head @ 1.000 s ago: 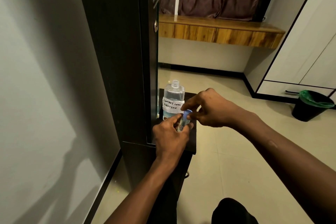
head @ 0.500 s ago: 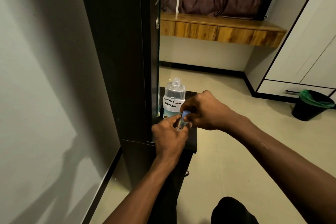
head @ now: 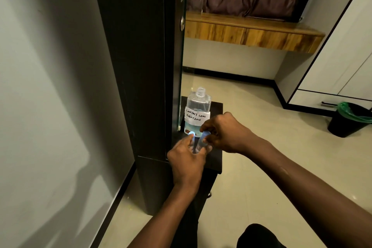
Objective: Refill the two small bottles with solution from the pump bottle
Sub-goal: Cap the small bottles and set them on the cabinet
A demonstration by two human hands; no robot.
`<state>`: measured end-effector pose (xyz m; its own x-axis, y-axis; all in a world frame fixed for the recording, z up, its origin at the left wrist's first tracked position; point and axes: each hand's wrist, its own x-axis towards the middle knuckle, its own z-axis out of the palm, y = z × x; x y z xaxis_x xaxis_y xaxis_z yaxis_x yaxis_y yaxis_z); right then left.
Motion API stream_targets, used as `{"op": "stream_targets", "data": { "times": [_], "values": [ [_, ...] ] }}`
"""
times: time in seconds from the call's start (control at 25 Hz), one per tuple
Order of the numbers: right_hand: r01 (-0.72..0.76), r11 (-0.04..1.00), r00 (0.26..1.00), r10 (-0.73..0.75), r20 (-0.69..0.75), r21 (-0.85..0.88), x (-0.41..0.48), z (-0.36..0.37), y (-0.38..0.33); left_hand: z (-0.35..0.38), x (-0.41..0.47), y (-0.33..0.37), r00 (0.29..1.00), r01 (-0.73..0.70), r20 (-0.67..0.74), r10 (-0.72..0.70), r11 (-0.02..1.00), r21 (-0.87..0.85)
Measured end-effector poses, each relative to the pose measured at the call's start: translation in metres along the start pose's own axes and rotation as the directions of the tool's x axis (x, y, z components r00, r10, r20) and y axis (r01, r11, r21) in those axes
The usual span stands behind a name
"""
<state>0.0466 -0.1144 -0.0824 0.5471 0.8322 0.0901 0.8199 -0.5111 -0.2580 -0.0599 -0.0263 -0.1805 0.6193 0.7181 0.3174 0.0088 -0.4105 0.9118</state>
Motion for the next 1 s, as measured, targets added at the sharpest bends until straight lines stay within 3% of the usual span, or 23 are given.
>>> {"op": "stream_targets", "data": {
  "times": [0.28,0.6,1.0],
  "values": [
    [-0.061,0.998,0.997,0.061,0.054,0.008,0.014,0.044,0.019,-0.008,0.001,-0.034,0.976,0.191,0.069,-0.205,0.967,0.171],
    [-0.044,0.998,0.995,0.048,0.087,-0.044,0.027,0.05,0.028,0.002,0.01,-0.039,0.967,0.177,0.154,-0.203,0.97,0.167],
    [-0.093,0.992,0.995,0.088,0.056,0.09,0.021,0.052,0.033,-0.004,0.01,-0.034,0.977,0.156,0.102,-0.188,0.952,0.263]
  ]
}}
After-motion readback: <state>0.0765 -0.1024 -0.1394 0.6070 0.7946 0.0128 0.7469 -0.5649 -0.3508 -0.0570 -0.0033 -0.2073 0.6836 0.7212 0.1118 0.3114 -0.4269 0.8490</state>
